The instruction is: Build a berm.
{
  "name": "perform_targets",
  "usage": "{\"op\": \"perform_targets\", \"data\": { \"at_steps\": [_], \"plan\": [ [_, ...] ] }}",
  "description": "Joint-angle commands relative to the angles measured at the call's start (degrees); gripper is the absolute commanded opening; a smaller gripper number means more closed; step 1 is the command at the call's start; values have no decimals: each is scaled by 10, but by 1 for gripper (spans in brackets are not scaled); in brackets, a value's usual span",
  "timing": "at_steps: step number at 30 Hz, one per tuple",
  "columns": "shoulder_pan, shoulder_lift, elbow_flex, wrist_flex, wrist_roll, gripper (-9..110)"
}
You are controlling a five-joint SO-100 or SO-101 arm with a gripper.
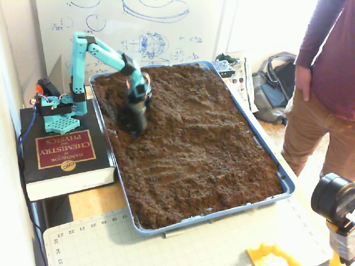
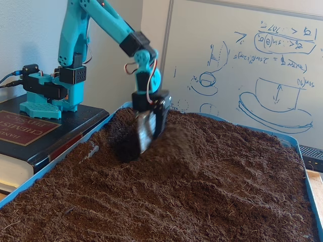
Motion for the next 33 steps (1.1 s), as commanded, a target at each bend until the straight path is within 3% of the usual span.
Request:
{"op": "perform_targets", "data": {
  "at_steps": [1,8,13,20,25,33],
  "plan": [
    [10,116,-87,30,6,0],
    [4,163,-84,103,5,0],
    [-29,216,-35,221,8,0],
    [-137,276,49,298,125,0],
    [-240,243,109,256,219,0],
    [-320,83,140,21,300,0]
  ]
}}
